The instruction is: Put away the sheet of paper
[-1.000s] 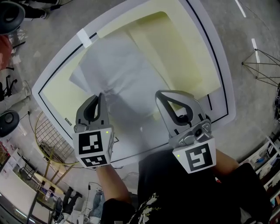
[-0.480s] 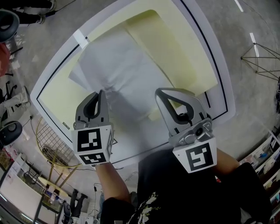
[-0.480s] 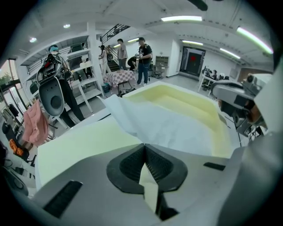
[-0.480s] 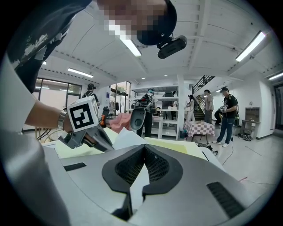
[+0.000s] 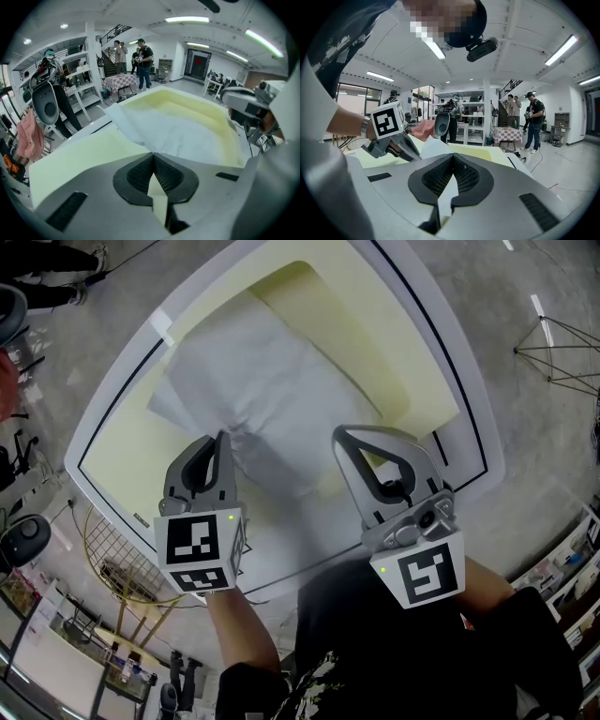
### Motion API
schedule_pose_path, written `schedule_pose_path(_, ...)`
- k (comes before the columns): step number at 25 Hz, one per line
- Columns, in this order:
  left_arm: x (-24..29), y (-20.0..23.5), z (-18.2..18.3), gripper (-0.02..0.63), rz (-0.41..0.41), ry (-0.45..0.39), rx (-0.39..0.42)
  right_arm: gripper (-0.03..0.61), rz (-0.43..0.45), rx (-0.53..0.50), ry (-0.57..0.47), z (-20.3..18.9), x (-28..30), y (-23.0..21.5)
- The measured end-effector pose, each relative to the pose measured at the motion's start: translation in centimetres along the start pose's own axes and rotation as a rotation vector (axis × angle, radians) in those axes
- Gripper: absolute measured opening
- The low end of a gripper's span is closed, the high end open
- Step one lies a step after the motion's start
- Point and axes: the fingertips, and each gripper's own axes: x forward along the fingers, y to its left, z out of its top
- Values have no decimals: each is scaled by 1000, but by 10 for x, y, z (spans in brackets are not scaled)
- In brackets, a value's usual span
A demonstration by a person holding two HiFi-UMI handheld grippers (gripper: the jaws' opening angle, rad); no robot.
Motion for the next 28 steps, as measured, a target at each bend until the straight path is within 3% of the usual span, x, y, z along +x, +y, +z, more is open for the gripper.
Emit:
schedule_pose_path(9,14,-11,2,2,-33,1,33,-2,-47,22,-4,-13,-8,-9)
schedule_pose_path(16,23,-24,15,2,-99,-14,11,0,-102,49,-4,-19,-17,-31)
schedule_pose_path(23,29,-30,23,3,-115,-28,16,-2,-105,111,-30,-17,-19,-35)
schedule_pose_path(28,31,-40,32,2,-125,-44,26,-2,-100,101,-27,-14,-21,-36)
